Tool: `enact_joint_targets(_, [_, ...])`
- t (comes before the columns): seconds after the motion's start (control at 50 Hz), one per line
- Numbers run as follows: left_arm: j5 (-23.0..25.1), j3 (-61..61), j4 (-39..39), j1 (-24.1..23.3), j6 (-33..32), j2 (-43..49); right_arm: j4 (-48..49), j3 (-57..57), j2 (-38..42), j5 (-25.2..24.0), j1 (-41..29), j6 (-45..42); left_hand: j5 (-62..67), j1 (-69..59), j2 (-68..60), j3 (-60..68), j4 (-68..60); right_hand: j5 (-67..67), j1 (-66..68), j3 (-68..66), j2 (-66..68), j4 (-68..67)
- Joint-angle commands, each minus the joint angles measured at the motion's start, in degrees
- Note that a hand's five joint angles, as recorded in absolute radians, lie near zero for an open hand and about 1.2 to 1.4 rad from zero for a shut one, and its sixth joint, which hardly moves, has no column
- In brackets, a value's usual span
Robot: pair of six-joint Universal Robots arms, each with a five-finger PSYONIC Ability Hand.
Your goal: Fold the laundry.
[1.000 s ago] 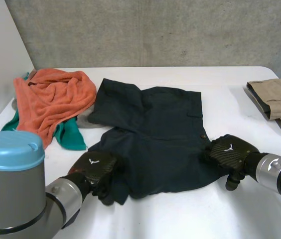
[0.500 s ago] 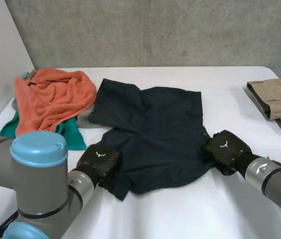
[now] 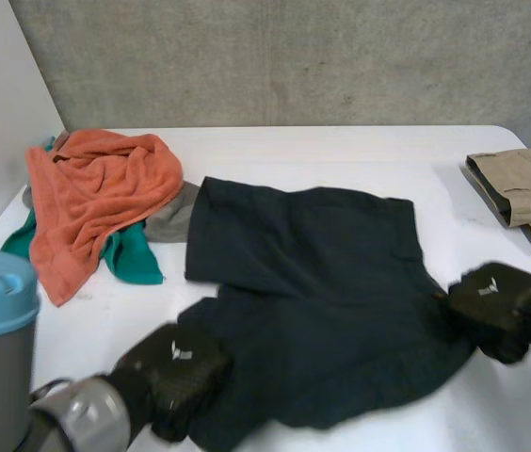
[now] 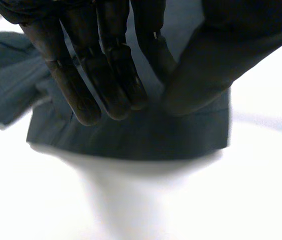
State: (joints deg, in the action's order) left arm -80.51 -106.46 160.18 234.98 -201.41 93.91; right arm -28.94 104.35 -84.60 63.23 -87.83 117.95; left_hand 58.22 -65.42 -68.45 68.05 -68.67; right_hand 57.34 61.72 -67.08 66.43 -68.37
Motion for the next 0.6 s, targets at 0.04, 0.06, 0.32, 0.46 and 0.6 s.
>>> enact_joint_targets(0.04, [2.72,-1.82,-9.1,-0.75,-5.57,-3.21,-12.72,1.56,-1.79,-2.14,2.84,-14.59,11.78,-14.58,-11.55,11.95,-11.33,12.66,18.28,-12.92,13.57,-11.63])
enact_joint_targets(0.06, [2.9,-0.86,-7.35,-0.83,-6.1,-2.33,-12.2,1.04,-1.44,-2.84,2.23,-13.54,11.78,-14.58,-11.55,11.95,-11.33,12.66,18.28,-12.92,13.57,-11.63])
enact_joint_targets(0.32, [-2.19,17.25,5.24,0.14,-5.58,11.91,2.13,-13.82,10.16,-2.15,-5.5,15.11,11.78,-14.58,-11.55,11.95,-11.33,12.66,18.28,-12.92,13.57,-11.63])
enact_joint_targets(0.46, [-6.14,15.59,-3.37,-2.59,1.7,11.48,5.11,-13.82,11.04,-0.91,-5.86,16.61,-29.01,26.21,29.24,-28.84,29.46,12.66,18.28,-12.92,13.57,-11.63])
enact_joint_targets(0.6, [-6.68,9.53,-1.72,-3.47,8.21,6.82,8.72,-12.59,10.51,-0.74,-6.12,19.69,-33.28,30.48,33.51,-33.11,33.73,12.66,18.28,-12.92,13.57,-11.63])
